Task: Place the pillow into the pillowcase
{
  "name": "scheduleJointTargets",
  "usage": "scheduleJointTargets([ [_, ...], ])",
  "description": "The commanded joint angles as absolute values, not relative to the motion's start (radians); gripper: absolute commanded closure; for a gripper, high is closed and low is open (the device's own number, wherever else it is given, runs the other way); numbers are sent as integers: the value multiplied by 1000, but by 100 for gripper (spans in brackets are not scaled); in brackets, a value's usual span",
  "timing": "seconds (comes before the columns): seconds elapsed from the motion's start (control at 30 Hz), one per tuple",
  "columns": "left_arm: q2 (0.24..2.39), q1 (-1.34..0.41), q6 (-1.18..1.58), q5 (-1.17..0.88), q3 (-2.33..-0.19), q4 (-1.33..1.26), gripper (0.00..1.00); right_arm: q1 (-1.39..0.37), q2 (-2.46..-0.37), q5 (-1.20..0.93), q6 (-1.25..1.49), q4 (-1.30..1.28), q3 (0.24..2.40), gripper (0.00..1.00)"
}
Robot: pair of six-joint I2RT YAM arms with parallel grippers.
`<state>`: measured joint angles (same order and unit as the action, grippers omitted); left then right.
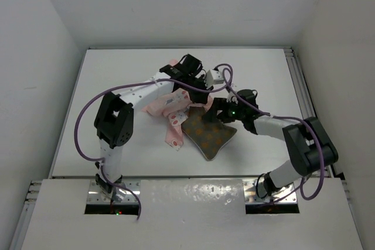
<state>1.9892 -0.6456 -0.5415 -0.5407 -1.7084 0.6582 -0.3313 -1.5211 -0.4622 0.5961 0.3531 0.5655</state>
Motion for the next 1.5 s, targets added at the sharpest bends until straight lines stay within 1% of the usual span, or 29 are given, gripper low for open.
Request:
scheduleJointTargets([
  [0.0,1917,-635,-497,-568,-1695,595,100,-394,-1610,-442,543,416,589,1],
  [0.07,1914,-632,-483,-565,-1695,594,100,-422,-1672,-428,534,413,588,1],
  [0.17,1907,-627,-489,-557,-1697,595,100,-462,-1693,-393,531,399,578,2],
  [0.2,1902,-627,-503,-552,-1700,609,100,-466,-1695,-381,538,406,566,5],
  [0.23,1901,-627,-527,-551,-1700,615,100,-466,-1698,-382,561,411,569,26],
  [0.27,1893,-626,-537,-551,-1700,621,100,-462,-1703,-383,575,408,578,41],
  [0.3,1890,-626,-540,-548,-1700,630,100,-462,-1707,-388,587,405,601,62],
  [0.33,1888,-626,-545,-545,-1701,638,100,-456,-1701,-397,600,402,613,95],
  [0.37,1882,-624,-552,-546,-1704,646,100,-451,-1691,-399,626,416,623,100],
  [0.5,1859,-621,-572,-560,-1713,675,100,-434,-1591,-419,693,481,684,100],
  [0.63,1841,-615,-591,-597,-1736,698,100,-402,-1442,-411,828,645,678,100],
  [0.7,1836,-607,-594,-604,-1746,712,100,-376,-1395,-385,867,716,660,100],
  [0.8,1832,-601,-629,-609,-1778,742,100,-353,-1306,-293,923,744,631,100],
  [0.87,1839,-601,-660,-621,-1821,767,100,-344,-1264,-272,934,773,626,100],
  [0.9,1839,-601,-658,-632,-1836,772,100,-344,-1256,-258,936,773,629,100],
  [1.0,1850,-609,-624,-751,-1888,773,100,-354,-1267,-212,937,779,635,100],
  [1.03,1851,-612,-612,-841,-1908,773,100,-362,-1276,-190,946,781,634,100],
  [1.07,1848,-630,-614,-886,-1914,775,100,-362,-1296,-170,956,787,627,100],
  [1.1,1845,-646,-635,-961,-1917,773,100,-362,-1308,-108,992,787,620,100],
  [1.13,1841,-659,-643,-985,-1914,772,100,-356,-1319,-80,1009,793,614,100],
  [1.2,1845,-680,-646,-1014,-1902,761,100,-344,-1348,-36,1044,810,607,100],
  [1.3,1848,-663,-603,-974,-1829,700,100,-333,-1371,37,1080,783,615,100],
  [1.4,1826,-641,-455,-916,-1723,520,100,-333,-1387,95,1144,736,585,100],
  [1.47,1807,-637,-425,-882,-1675,425,82,-334,-1400,129,1181,723,540,100],
])
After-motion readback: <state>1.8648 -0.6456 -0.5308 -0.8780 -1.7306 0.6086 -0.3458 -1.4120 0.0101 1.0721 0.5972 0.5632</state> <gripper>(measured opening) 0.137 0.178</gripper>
